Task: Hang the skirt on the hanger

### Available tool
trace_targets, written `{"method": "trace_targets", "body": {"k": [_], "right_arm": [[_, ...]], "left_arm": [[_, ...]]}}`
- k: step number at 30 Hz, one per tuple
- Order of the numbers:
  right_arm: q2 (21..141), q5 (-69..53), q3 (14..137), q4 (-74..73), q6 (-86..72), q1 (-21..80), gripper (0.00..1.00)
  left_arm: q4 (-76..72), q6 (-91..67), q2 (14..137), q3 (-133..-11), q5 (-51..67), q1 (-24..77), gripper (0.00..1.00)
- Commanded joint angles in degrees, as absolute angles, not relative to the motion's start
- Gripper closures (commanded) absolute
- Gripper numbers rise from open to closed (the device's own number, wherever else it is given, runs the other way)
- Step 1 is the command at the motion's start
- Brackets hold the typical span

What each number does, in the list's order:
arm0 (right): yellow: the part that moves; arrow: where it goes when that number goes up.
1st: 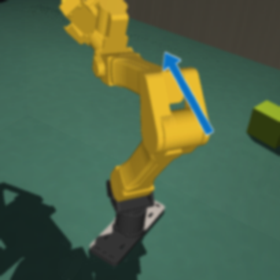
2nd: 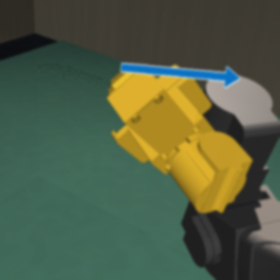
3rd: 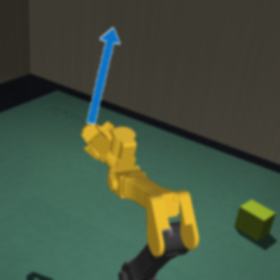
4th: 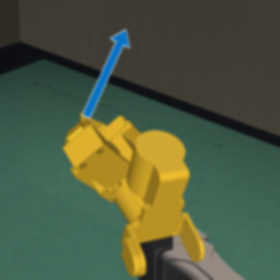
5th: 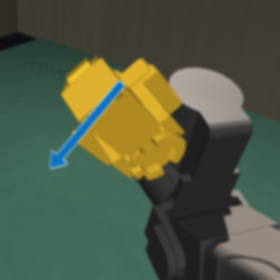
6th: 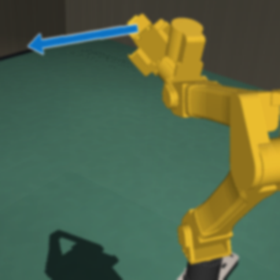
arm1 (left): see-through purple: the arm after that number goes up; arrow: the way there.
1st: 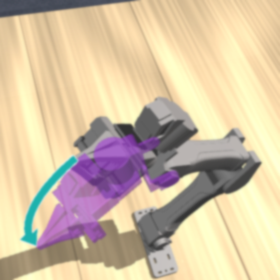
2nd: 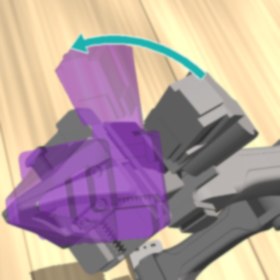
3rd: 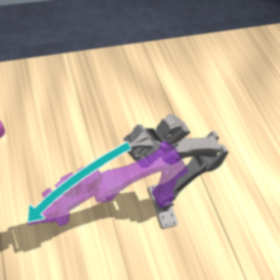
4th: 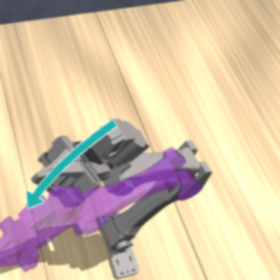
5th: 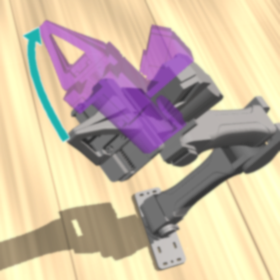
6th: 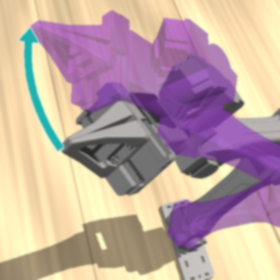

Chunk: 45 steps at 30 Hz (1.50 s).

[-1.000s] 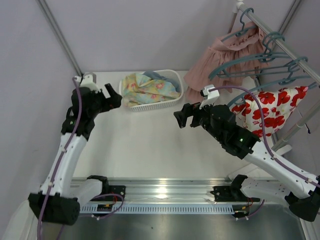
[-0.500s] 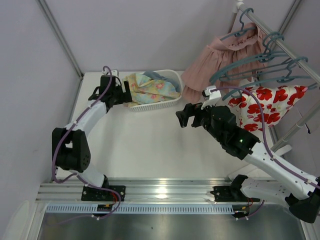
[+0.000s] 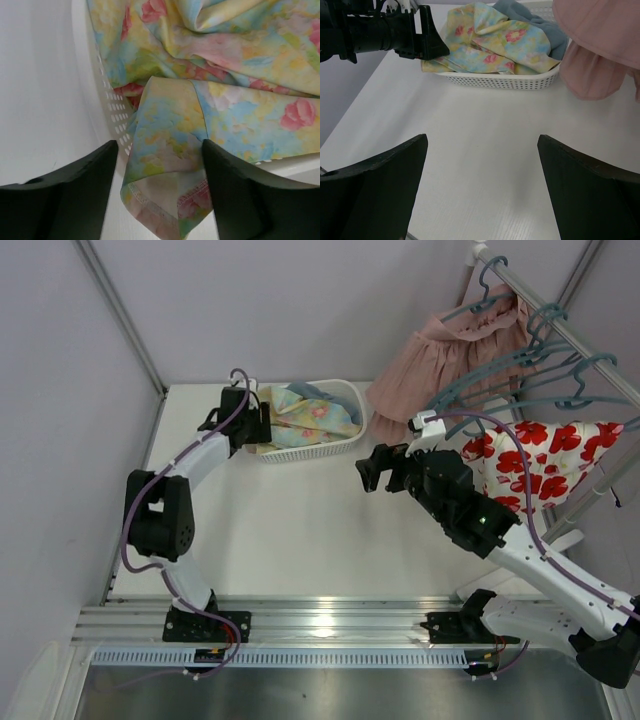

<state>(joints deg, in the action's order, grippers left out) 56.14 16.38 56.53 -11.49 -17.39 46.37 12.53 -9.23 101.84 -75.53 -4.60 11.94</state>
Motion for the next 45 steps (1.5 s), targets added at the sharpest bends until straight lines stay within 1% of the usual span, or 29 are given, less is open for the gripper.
{"method": "trace_targets", "body": {"k": [1, 3, 4, 5, 6, 9, 10, 15, 17, 19, 22, 27, 31, 33, 34, 36, 38, 39, 41, 45], "right_arm": [[55.9, 17.4, 56.3, -10.3, -17.6, 45.6, 0.01], [56.2, 17.4, 56.2, -10.3, -17.8, 45.4, 0.01], [56.3, 17.4, 56.1, -10.4, -18.0, 45.0, 0.01], [56.4, 17.3, 56.1, -10.5, -18.2, 44.9, 0.01], [56.6, 17.2, 55.9, -10.4, -18.5, 44.8, 0.01], [56.7, 17.0, 55.5, -9.9, -19.2, 44.7, 0.01], [56.7, 16.8, 55.5, -9.8, -19.2, 44.6, 0.01], [56.3, 16.3, 56.5, -11.0, -19.6, 44.6, 0.01], [55.7, 15.3, 56.9, -11.1, -19.9, 44.6, 0.0], [55.5, 14.1, 57.1, -10.5, -20.1, 44.6, 0.01], [55.6, 11.3, 59.0, -10.5, -20.4, 44.7, 0.01], [56.0, 8.3, 61.6, -10.9, -20.3, 45.9, 0.01], [55.7, 8.5, 63.0, -11.0, -20.5, 47.4, 0.01], [55.8, 9.1, 63.5, -11.5, -21.0, 48.2, 0.01], [56.1, 9.4, 63.6, -11.8, -21.3, 48.3, 0.01], [56.2, 10.2, 63.8, -12.9, -22.2, 48.8, 0.01], [56.4, 10.5, 63.5, -14.4, -23.0, 49.0, 0.01], [56.5, 10.5, 63.1, -14.8, -23.6, 49.4, 0.01], [56.5, 10.8, 61.8, -16.0, -24.2, 49.8, 0.0], [57.4, 11.6, 59.6, -17.3, -24.7, 52.0, 0.01]], "left_arm": [[10.1, -7.5, 102.5, -77.5, -6.4, 11.9, 0.31], [10.3, -7.2, 102.7, -77.5, -5.8, 11.9, 0.41], [10.4, -7.1, 102.8, -77.6, -5.1, 12.0, 0.52], [10.5, -7.1, 102.8, -77.7, -5.2, 12.0, 0.59], [10.5, -7.1, 102.4, -78.0, -5.3, 12.0, 0.71], [10.5, -7.5, 100.3, -78.3, -6.2, 12.0, 0.97], [10.6, -7.6, 99.4, -78.2, -6.5, 12.0, 1.0], [12.8, -7.5, 92.1, -79.4, -8.3, 12.2, 1.0], [13.8, -8.2, 86.7, -80.0, -8.6, 12.3, 1.0], [14.0, -9.7, 80.5, -80.2, -7.8, 12.3, 1.0], [16.4, -10.9, 75.2, -83.6, -5.2, 12.5, 1.0], [26.4, -11.6, 65.2, -92.6, -3.7, 13.2, 1.0], [34.6, -13.5, 59.1, -94.7, -0.4, 14.7, 1.0], [36.7, -14.5, 56.4, -90.0, 1.1, 16.9, 1.0], [36.9, -15.9, 53.5, -87.8, 0.8, 20.1, 1.0], [37.7, -17.3, 50.6, -81.4, -2.8, 23.6, 1.0], [38.5, -20.8, 45.8, -71.5, -6.9, 28.5, 1.0], [38.8, -23.4, 42.5, -69.6, -7.5, 31.2, 1.0], [39.5, -26.1, 39.1, -61.0, -8.8, 33.8, 1.0], [40.7, -32.8, 33.2, -52.2, -10.0, 42.2, 1.0]]}}
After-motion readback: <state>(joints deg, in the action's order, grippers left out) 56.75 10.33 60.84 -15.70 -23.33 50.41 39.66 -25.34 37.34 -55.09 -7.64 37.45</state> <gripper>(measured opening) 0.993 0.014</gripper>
